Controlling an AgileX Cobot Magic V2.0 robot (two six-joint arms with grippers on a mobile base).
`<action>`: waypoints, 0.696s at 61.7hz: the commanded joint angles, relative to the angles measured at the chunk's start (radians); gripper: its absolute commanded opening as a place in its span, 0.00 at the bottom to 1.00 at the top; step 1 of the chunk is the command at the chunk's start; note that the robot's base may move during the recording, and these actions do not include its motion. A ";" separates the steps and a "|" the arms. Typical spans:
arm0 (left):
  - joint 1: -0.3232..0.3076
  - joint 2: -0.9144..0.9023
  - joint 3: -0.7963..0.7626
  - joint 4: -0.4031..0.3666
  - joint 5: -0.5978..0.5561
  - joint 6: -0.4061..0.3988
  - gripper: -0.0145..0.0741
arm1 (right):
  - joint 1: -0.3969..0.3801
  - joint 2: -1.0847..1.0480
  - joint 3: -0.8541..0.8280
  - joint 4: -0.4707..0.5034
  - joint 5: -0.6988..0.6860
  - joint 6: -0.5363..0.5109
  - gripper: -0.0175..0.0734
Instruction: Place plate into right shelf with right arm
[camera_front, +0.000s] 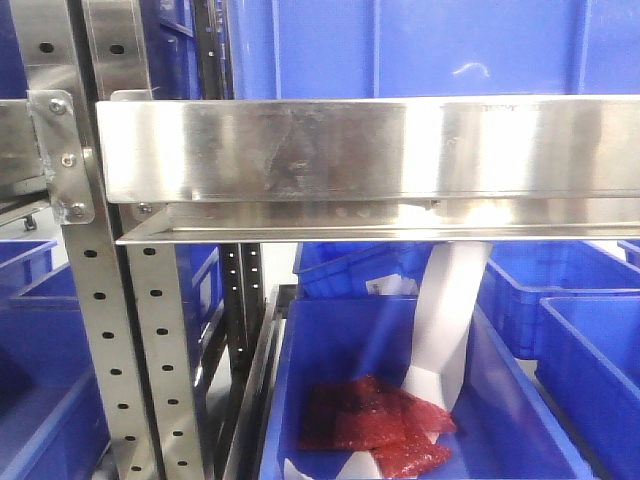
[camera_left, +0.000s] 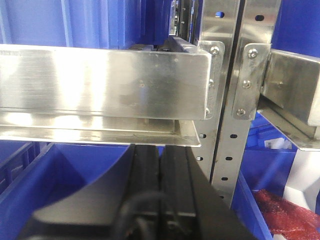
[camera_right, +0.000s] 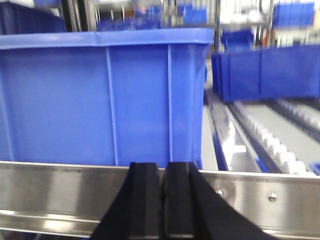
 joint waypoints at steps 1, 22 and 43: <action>-0.002 -0.010 0.010 -0.008 -0.090 -0.007 0.02 | -0.008 -0.074 0.015 -0.009 -0.095 -0.007 0.25; -0.002 -0.010 0.010 -0.008 -0.090 -0.007 0.02 | -0.008 -0.131 0.066 -0.009 -0.071 -0.007 0.25; -0.002 -0.010 0.010 -0.008 -0.090 -0.007 0.02 | -0.008 -0.131 0.107 -0.050 -0.084 0.018 0.25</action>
